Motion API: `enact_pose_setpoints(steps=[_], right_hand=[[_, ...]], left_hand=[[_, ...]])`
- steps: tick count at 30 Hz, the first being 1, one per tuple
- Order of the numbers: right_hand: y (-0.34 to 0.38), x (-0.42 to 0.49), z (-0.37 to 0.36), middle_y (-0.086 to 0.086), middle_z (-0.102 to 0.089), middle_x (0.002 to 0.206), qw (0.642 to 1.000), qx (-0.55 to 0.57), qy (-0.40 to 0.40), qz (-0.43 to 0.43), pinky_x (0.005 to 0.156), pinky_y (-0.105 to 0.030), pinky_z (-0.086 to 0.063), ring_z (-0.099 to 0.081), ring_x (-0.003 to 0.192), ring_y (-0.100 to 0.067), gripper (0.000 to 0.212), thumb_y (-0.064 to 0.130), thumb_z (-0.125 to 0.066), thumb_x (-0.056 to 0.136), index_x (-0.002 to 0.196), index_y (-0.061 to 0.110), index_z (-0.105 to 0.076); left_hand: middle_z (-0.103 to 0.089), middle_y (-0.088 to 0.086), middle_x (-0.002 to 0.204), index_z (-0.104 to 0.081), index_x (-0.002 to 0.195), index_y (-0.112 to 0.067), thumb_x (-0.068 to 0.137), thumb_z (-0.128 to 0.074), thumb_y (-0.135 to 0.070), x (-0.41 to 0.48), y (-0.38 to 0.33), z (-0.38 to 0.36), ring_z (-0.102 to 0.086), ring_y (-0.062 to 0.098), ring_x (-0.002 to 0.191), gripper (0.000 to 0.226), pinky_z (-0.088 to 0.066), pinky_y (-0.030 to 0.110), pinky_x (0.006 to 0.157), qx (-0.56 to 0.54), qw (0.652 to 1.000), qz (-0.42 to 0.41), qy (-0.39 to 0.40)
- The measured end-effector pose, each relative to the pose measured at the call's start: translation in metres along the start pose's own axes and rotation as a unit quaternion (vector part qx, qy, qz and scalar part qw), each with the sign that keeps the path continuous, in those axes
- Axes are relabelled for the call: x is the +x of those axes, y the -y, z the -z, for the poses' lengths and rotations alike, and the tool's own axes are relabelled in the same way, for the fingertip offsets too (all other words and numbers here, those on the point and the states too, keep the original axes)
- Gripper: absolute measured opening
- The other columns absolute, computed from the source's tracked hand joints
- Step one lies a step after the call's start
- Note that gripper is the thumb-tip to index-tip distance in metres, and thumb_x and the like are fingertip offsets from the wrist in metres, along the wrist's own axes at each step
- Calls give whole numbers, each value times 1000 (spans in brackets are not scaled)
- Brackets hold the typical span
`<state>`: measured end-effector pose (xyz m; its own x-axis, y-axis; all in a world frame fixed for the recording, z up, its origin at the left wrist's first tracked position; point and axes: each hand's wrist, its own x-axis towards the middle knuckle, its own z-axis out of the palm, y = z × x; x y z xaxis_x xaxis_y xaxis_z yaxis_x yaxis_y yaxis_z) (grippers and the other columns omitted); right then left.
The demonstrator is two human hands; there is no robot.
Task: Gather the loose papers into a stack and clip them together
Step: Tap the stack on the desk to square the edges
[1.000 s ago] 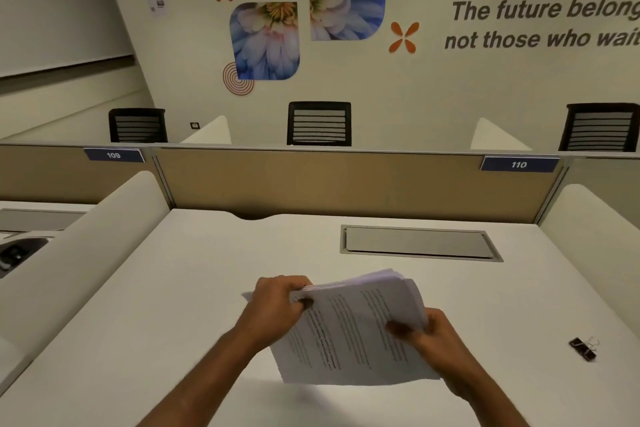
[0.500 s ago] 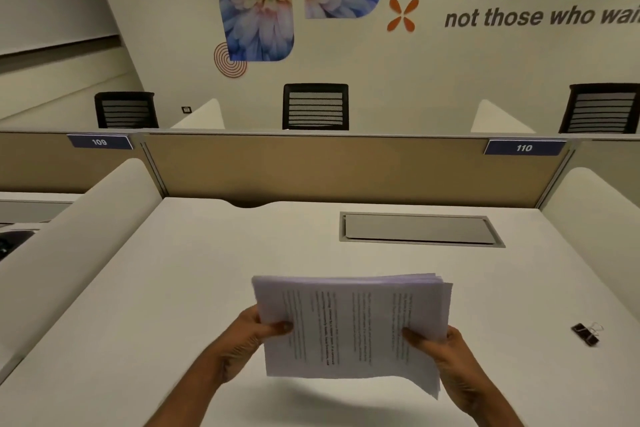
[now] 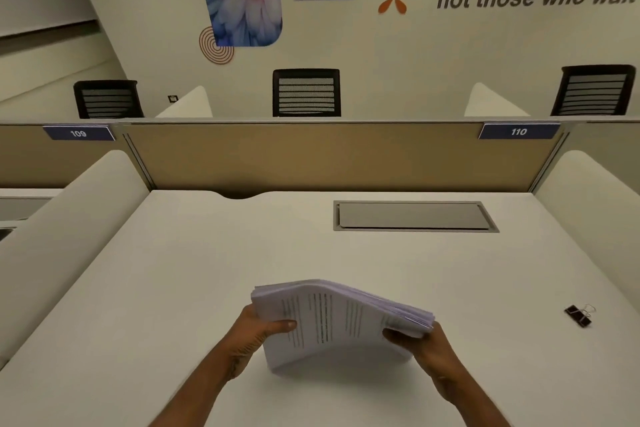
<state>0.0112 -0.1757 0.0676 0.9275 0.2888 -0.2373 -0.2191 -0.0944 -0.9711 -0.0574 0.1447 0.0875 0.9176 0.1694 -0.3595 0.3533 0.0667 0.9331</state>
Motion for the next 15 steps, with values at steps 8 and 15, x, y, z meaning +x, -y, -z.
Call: enact_pose_setpoints(steps=[8, 15], right_hand=[[0, 5, -4, -5, -82, 102, 997, 48, -61, -13, 81, -35, -59, -73, 104, -29, 37, 6, -84, 79, 114, 17, -77], [12, -5, -9, 3, -81, 101, 995, 53, -82, 22, 77, -30, -57, -73, 100, -22, 33, 6, -83, 80, 110, 19, -79]], left_hand=[[-82, 7, 107, -77, 115, -16, 53, -93, -22, 5, 8, -4, -72, 29, 110, 65, -58, 34, 85, -20, 999, -19, -31], [-83, 5, 105, -76, 115, -15, 58, -89, -15, 4, 1, -5, -73, 24, 103, 59, -56, 26, 76, -25, 997, -39, -70]])
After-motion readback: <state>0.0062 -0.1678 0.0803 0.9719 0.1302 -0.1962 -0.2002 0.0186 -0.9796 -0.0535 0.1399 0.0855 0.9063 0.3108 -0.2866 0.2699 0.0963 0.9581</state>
